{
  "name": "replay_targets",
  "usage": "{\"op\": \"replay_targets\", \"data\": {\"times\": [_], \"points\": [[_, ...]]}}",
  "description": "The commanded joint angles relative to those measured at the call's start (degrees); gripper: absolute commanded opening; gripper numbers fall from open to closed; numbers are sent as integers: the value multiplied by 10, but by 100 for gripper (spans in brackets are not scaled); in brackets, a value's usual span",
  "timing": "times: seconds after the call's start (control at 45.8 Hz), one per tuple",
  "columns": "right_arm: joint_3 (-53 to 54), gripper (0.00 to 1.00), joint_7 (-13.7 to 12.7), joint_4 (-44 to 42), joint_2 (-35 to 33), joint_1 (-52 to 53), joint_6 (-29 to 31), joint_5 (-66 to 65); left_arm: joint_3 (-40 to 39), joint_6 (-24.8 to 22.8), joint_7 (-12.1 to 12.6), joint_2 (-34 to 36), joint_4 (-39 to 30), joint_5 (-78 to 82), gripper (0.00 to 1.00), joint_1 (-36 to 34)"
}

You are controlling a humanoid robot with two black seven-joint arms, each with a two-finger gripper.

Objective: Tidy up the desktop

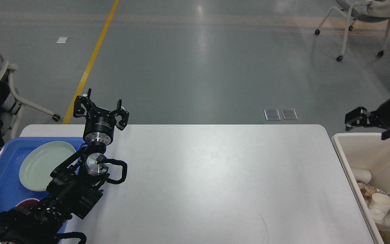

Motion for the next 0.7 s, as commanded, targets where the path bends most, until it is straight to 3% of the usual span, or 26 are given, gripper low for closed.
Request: {"op": "replay_targets", "data": {"times": [0.0,0.153,0.372,0.525,0.678], "points": [[0,100,0,62,17,92,45,36,0,0,0,0,0,0,100,0],[19,100,0,80,44,151,82,128,0,0,0,0,-1,0,100,0],[58,100,-1,61,108,156,53,331,0,0,0,0,0,0,100,0],[84,100,-1,30,152,141,-29,422,0,0,0,0,0,0,100,0],[148,100,-1,-25,170,72,-173,467,0,0,0,0,0,0,100,0]]}}
